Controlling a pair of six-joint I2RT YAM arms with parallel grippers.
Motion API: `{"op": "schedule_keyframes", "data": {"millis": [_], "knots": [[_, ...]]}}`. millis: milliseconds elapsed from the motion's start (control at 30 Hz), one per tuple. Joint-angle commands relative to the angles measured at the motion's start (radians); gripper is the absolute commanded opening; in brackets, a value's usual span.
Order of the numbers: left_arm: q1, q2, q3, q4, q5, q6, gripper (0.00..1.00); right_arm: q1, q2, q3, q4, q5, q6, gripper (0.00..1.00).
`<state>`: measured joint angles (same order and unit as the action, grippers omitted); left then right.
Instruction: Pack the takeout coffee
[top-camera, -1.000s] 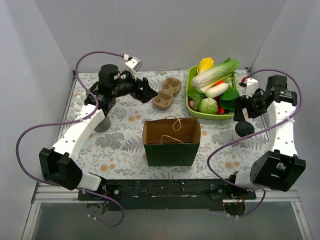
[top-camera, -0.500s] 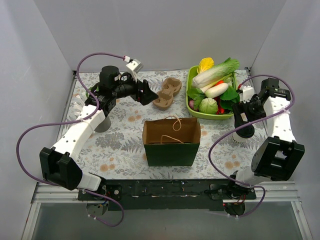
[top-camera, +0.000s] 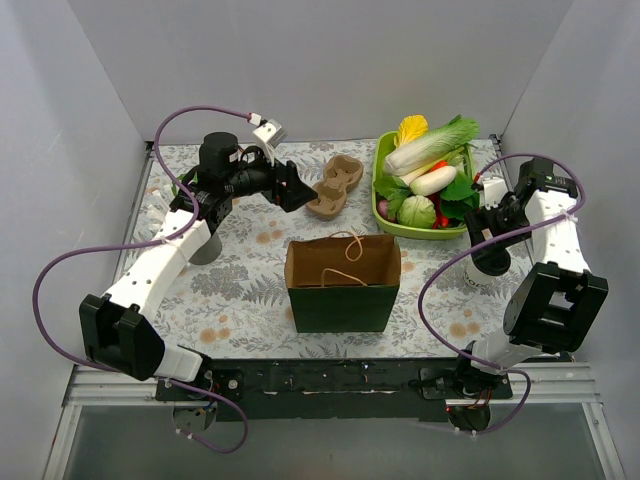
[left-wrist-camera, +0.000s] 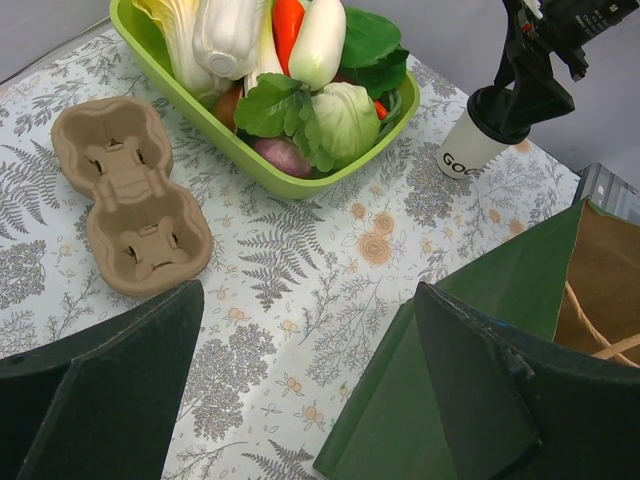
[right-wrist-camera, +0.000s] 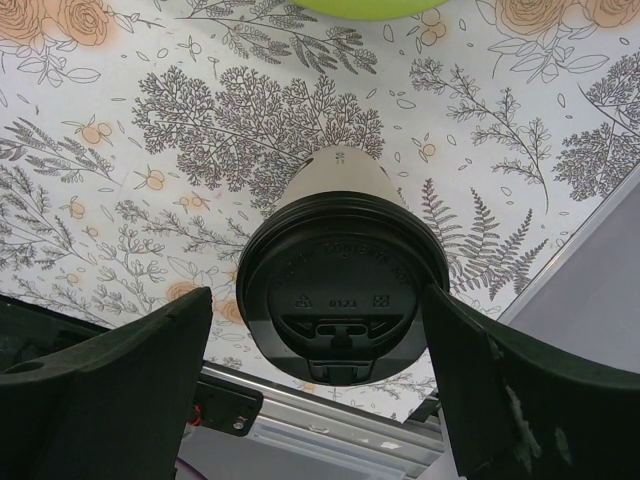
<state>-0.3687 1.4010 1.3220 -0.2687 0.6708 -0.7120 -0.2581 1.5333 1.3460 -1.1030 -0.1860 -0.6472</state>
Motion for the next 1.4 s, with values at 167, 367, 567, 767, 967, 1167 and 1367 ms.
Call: {"op": "schedule_keyframes", "data": {"millis": [167,367,567,767,967,1167,1367], "knots": [[-0.003,-0.017,0.002,0.010,0.030,-0.001,0.87,-0.006,-0.009,0.031,-0.038,-0.018,-0.022,0.89],[-0.003,-0.014,-0.001,0.008,0.035,-0.003,0.87,-0.006,-0.022,0.059,-0.038,-0.024,-0.026,0.91],[-0.003,-0.013,0.002,0.009,0.042,-0.004,0.87,-0.006,-0.010,0.038,-0.041,-0.023,-0.025,0.95],[-0.003,-0.016,-0.001,0.003,0.041,0.000,0.87,-0.006,0.010,0.039,-0.037,-0.010,-0.019,0.96],[-0.004,-0.017,-0.004,0.003,0.044,0.002,0.87,-0.006,0.033,0.044,-0.034,0.008,-0.019,0.96],[-0.003,-0.016,-0.007,0.005,0.044,0.003,0.87,-0.006,0.044,0.039,-0.031,0.007,-0.016,0.95],[-0.003,-0.014,-0.004,0.002,0.047,0.003,0.87,-0.007,0.028,0.097,-0.061,-0.023,-0.006,0.95]]}}
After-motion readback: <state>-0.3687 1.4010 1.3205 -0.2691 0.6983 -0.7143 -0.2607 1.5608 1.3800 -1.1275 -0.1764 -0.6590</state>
